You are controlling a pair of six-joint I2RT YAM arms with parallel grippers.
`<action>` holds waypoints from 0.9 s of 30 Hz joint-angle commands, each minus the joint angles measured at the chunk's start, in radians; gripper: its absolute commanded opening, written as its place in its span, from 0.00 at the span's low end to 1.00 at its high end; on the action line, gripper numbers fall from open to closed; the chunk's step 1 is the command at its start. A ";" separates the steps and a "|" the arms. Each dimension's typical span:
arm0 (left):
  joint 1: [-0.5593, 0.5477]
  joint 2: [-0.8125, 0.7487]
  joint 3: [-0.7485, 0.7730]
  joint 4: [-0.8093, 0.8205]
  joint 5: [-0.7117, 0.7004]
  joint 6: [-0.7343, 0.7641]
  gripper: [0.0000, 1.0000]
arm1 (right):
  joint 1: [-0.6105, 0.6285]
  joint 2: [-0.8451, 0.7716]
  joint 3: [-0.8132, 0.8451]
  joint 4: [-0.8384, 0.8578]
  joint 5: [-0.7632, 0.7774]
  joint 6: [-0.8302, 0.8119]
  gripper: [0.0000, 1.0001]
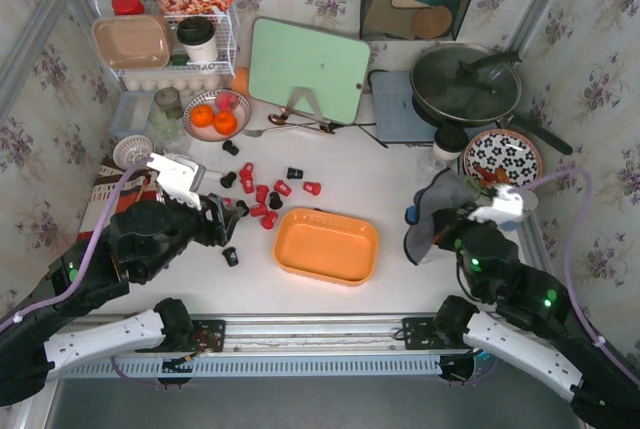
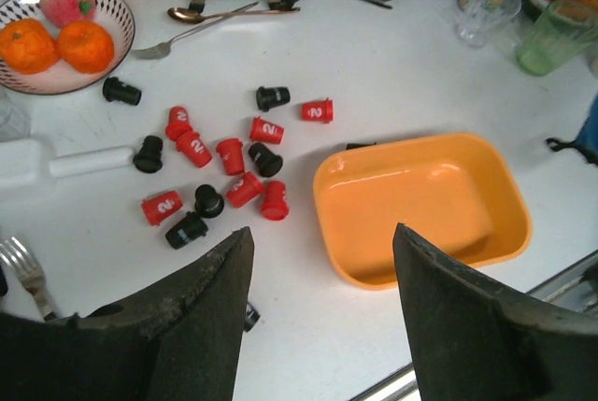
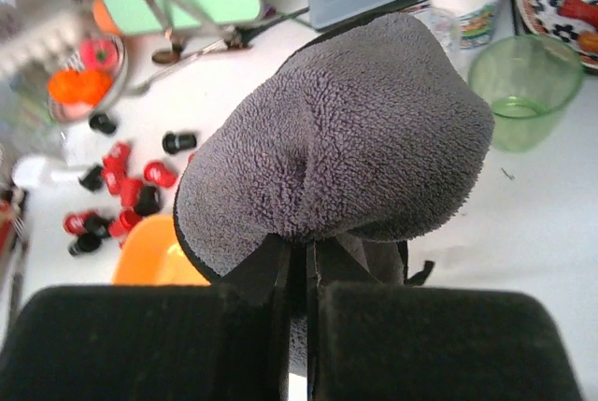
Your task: Mix the coffee capsules in the storage basket
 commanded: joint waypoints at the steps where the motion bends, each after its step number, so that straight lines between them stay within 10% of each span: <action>1: 0.001 -0.019 -0.013 -0.064 -0.013 0.027 0.64 | 0.001 -0.123 -0.011 -0.114 0.146 0.212 0.00; 8: 0.001 -0.040 -0.048 -0.051 -0.006 0.075 0.64 | 0.001 -0.145 -0.023 -0.396 0.310 0.550 0.00; 19: 0.001 -0.066 -0.095 -0.024 0.021 0.106 0.64 | -0.020 0.145 -0.090 -0.354 0.454 0.602 0.00; 27: 0.001 -0.099 -0.088 -0.029 0.028 0.121 0.64 | -0.542 0.187 -0.279 0.063 0.045 0.232 0.00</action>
